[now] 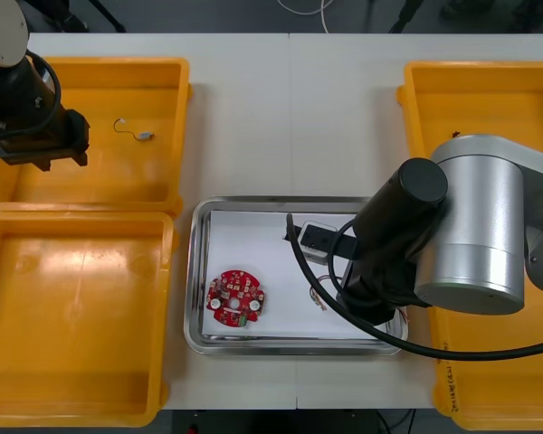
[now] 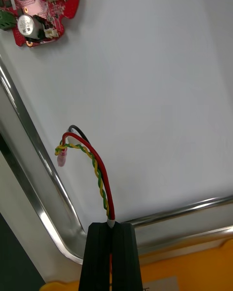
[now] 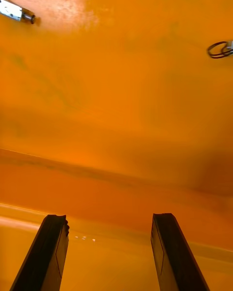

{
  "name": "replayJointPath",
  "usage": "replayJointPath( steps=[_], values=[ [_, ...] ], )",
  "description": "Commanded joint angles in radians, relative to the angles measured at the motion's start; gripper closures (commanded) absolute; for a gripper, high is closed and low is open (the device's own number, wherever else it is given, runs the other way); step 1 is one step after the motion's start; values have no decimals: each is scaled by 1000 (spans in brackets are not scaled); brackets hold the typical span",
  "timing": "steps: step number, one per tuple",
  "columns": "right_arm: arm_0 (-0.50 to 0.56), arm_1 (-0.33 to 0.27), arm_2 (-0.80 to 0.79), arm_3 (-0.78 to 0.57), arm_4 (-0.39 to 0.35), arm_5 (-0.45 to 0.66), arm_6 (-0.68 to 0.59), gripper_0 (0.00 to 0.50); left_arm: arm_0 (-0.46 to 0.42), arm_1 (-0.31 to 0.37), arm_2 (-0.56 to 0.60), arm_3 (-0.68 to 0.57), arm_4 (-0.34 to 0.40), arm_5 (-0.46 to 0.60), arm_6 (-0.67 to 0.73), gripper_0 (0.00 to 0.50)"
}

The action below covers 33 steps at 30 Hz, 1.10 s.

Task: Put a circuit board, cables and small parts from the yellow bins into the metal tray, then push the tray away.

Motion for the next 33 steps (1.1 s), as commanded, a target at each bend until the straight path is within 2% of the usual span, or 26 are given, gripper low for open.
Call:
replayJointPath(
  steps=[1, 4, 17, 22, 31, 32, 33],
  values=[
    [22, 48, 10, -10, 34, -5, 44, 500, -55, 42, 50, 44, -43, -69, -49, 0],
    [23, 55, 37, 4, 79, -6, 52, 500, -59, 44, 72, 89, -57, -135, -57, 0],
    [45, 53, 103, 122, 111, -103, 79, 500, -87, 42, 95, 224, -109, -345, -95, 0],
    [54, 62, 125, 144, 136, -149, 75, 500, -88, 42, 95, 265, -118, -414, -109, 0],
    [85, 96, 126, 148, 183, -151, 70, 500, -110, 42, 95, 385, -111, -524, -140, 0],
    [89, 97, 125, 148, 189, -151, 69, 478, -111, 42, 95, 400, -109, -535, -143, 0],
    [92, 99, 125, 150, 192, -151, 69, 430, -113, 42, 93, 406, -111, -538, -144, 0]
  ],
)
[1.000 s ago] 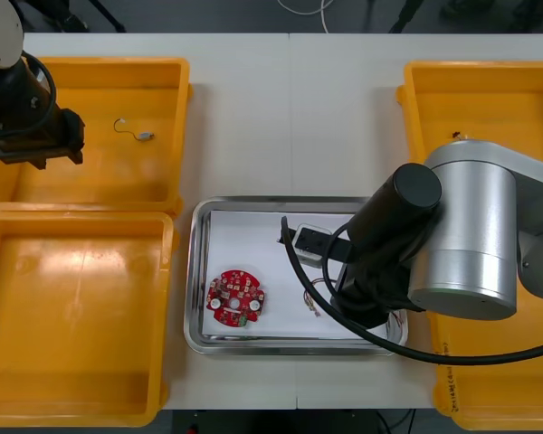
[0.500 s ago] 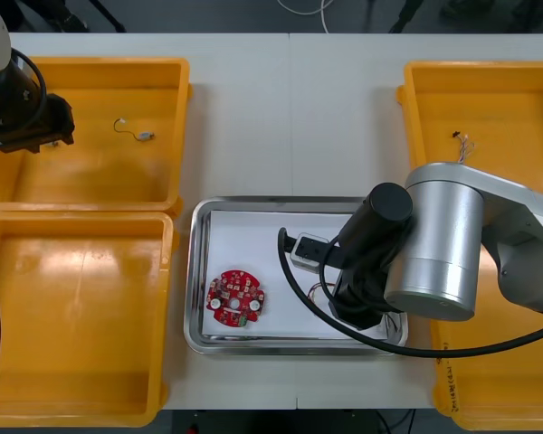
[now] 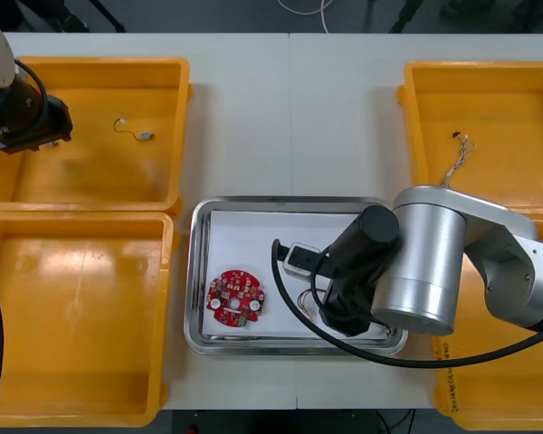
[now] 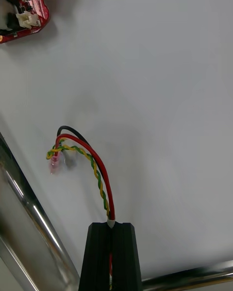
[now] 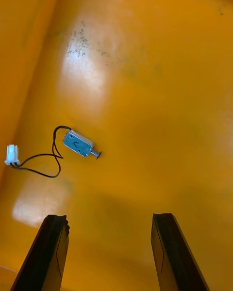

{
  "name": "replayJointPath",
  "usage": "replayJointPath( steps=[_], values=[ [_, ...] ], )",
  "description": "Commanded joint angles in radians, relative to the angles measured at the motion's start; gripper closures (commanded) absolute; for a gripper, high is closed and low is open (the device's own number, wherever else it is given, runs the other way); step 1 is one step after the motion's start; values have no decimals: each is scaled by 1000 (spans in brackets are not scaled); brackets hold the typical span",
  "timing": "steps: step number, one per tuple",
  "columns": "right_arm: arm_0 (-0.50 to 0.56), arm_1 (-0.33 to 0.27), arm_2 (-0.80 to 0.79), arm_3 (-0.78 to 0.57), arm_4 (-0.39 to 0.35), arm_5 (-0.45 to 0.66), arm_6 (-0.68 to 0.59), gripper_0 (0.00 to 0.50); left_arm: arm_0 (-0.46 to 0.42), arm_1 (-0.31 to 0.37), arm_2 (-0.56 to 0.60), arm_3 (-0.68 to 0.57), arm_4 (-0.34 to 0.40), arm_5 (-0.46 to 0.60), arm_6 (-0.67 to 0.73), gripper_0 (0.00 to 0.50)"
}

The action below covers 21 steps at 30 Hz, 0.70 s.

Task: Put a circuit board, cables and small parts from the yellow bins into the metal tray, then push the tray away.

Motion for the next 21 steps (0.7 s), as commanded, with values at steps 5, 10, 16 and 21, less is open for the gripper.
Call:
replayJointPath(
  steps=[5, 10, 16, 21],
  values=[
    [33, 38, 9, -9, 38, -5, 29, 0, -68, 40, 22, 72, -4, -84, -144, 0],
    [33, 44, 9, -9, 36, -2, 15, 0, -67, 42, -4, 101, -2, -136, -153, 0],
    [32, 44, 9, -27, 53, 10, 4, 0, -67, 42, -18, 126, 6, -187, -164, 0],
    [32, 44, -22, -63, 67, 64, -7, 0, -67, 40, -18, 153, 6, -233, -174, 0]
  ],
)
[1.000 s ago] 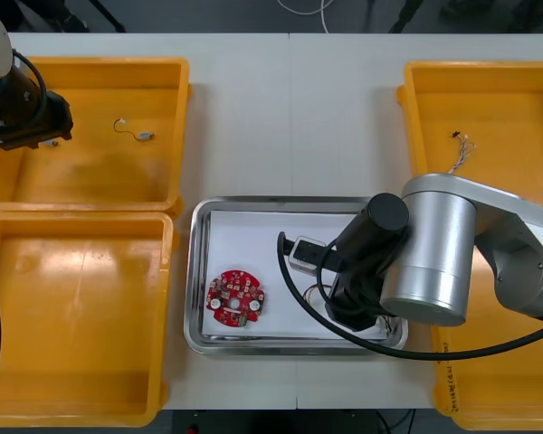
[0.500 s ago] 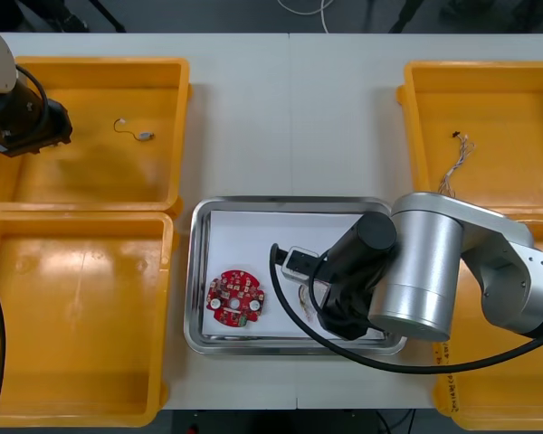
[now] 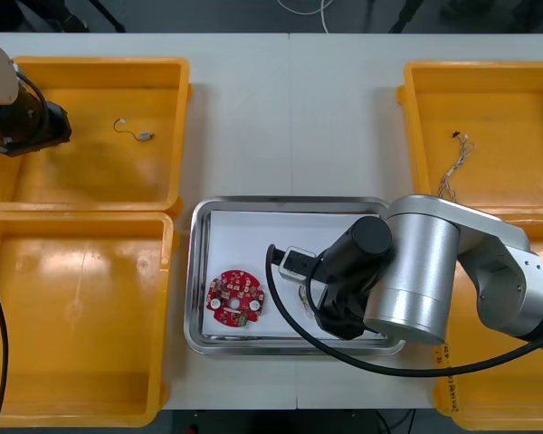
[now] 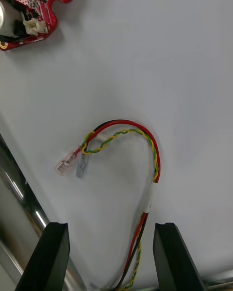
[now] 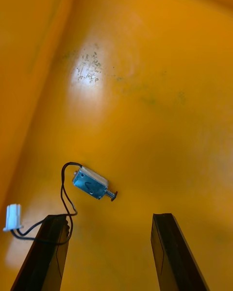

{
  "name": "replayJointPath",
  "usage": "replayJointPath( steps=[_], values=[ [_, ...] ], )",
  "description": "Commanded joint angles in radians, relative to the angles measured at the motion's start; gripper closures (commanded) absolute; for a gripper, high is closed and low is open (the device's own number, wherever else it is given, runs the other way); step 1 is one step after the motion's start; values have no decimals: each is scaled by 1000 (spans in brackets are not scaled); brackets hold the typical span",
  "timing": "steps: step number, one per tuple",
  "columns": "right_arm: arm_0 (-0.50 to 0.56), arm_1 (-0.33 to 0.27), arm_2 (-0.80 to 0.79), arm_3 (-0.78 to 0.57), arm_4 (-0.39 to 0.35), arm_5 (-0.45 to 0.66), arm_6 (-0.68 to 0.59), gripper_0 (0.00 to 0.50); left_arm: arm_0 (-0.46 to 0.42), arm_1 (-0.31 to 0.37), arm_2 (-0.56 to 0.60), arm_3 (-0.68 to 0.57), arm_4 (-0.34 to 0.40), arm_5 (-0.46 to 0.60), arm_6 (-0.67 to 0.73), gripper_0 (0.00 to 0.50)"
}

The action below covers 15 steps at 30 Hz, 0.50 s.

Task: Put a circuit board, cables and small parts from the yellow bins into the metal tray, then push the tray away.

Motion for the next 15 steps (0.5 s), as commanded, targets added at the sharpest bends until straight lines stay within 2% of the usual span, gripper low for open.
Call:
replayJointPath(
  steps=[1, 8, 15],
  values=[
    [4, 14, -39, -69, 2, 69, -6, 0, -57, 40, -18, 22, 5, -58, -107, 0],
    [-11, 17, -170, -121, -90, 194, -6, 0, -56, 33, -18, 71, 7, -124, -127, 0],
    [-20, 45, -307, -174, -92, 336, -6, 0, -56, 28, -18, 83, 7, -150, -130, 0]
  ],
)
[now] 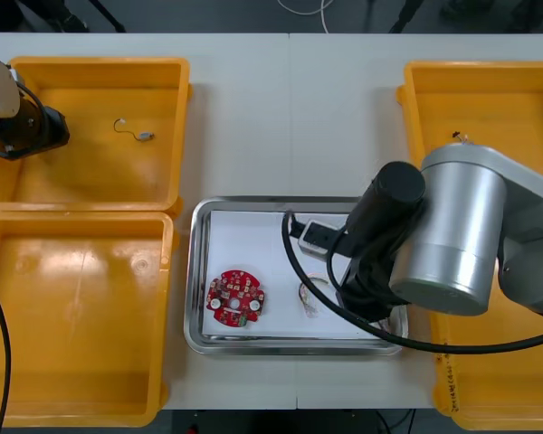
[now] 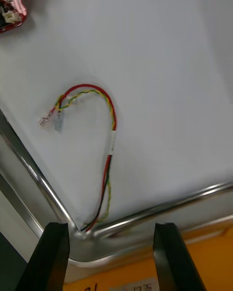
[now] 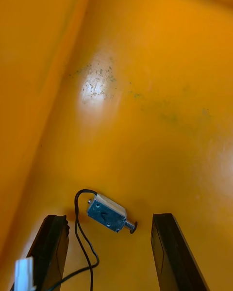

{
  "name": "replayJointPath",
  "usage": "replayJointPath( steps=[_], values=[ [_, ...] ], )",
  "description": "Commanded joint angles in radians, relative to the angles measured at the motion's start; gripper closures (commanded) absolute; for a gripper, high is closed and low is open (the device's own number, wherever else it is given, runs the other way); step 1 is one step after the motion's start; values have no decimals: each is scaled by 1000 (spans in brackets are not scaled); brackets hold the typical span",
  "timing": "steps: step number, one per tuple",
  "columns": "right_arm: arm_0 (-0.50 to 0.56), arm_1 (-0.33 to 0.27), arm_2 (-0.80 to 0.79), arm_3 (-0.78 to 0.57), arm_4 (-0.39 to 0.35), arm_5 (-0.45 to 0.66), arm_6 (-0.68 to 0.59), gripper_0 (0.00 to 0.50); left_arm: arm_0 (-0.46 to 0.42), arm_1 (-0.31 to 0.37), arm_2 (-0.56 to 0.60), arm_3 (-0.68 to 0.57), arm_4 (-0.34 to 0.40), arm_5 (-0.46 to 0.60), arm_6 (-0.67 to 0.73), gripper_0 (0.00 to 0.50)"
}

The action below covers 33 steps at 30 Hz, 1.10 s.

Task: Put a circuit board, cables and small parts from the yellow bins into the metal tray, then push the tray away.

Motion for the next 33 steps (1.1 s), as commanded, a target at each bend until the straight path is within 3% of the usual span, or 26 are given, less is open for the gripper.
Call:
replayJointPath(
  steps=[1, 10, 18, 19, 22, 25, 26, 33],
  values=[
    [-25, 36, -122, -67, -4, 94, -6, 0, -55, 28, -18, 2, 6, -26, -102, 0],
    [-65, 43, -322, -60, -47, 120, -14, 0, -55, 20, -18, 11, 4, -55, -104, 0],
    [-94, 26, -523, 104, -142, 120, -19, 0, -54, 7, -18, 14, 4, -69, -102, 0],
    [-98, 25, -535, 121, -145, 120, -19, 0, -54, 8, -18, 16, 4, -69, -102, 18],
    [-123, 14, -575, 194, -147, 120, -16, 0, -54, 8, -22, 33, 7, -90, -109, 133],
    [-143, 2, -603, 254, -138, 120, -19, 0, -55, 8, -51, 60, 18, -136, -112, 373],
    [-152, -4, -610, 272, -125, 120, -19, 0, -55, 7, -64, 71, 23, -158, -113, 493],
    [-183, -24, -692, 401, -90, 120, -5, 0, -55, 8, -73, 91, 44, -176, -116, 499]
  ],
)
